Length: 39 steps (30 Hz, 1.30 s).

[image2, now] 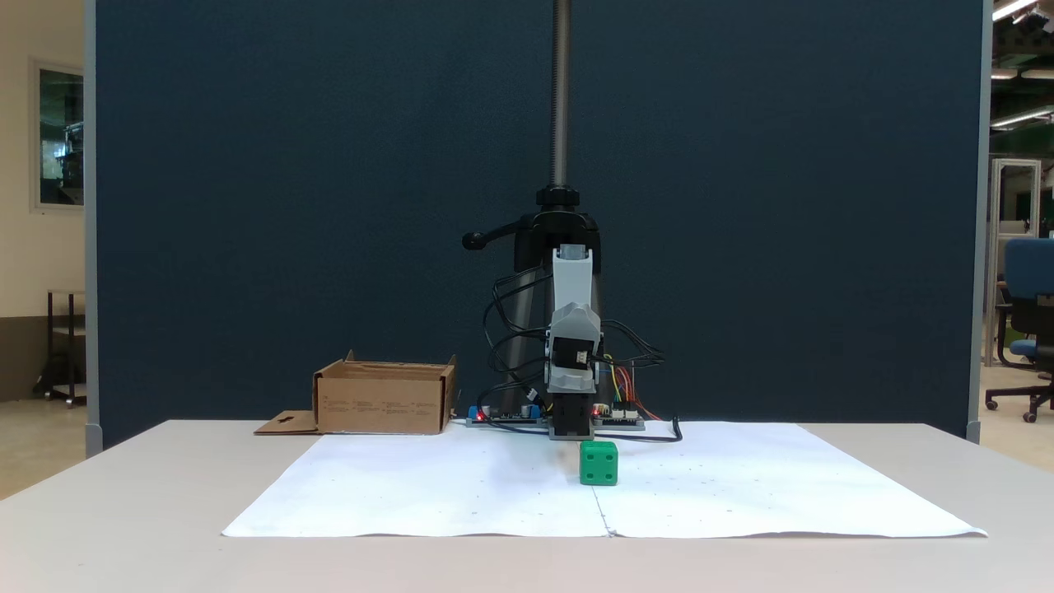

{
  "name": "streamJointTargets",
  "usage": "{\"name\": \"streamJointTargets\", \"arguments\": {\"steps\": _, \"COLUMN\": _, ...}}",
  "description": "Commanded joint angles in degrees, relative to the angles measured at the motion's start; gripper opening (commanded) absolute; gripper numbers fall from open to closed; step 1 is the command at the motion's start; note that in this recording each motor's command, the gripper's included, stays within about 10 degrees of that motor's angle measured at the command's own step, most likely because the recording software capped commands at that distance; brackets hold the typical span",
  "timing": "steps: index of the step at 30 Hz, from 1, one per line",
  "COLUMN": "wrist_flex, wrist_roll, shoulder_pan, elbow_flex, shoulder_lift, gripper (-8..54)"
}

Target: Grasp a green dice and put it in the bin.

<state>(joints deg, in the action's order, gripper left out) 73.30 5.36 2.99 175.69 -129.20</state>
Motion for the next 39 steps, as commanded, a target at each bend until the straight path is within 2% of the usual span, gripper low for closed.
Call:
{"name": "streamJointTargets", "arguments": {"steps": 1, "wrist_flex": -6.59, "wrist_roll": -0.79, "shoulder_pan": -2.29, "elbow_flex": 3.25, "shoulder_lift": -6.24, "gripper": 43.2}}
{"name": "streamJointTargets", "arguments": {"steps": 23, "wrist_flex": -4.13, "wrist_roll": -0.44, "shoulder_pan": -2.46, "elbow_flex": 3.69, "shoulder_lift": -6.42, "gripper": 44.3}}
{"name": "streamJointTargets", "arguments": {"steps": 33, "wrist_flex": -4.04, "wrist_roll": 2.02, "shoulder_pan": -2.64, "elbow_flex": 3.34, "shoulder_lift": -6.42, "gripper": 41.7}}
{"name": "streamJointTargets", "arguments": {"steps": 39, "wrist_flex": -12.39, "wrist_roll": 2.46, "shoulder_pan": -2.37, "elbow_flex": -2.02, "shoulder_lift": -6.33, "gripper": 41.6}}
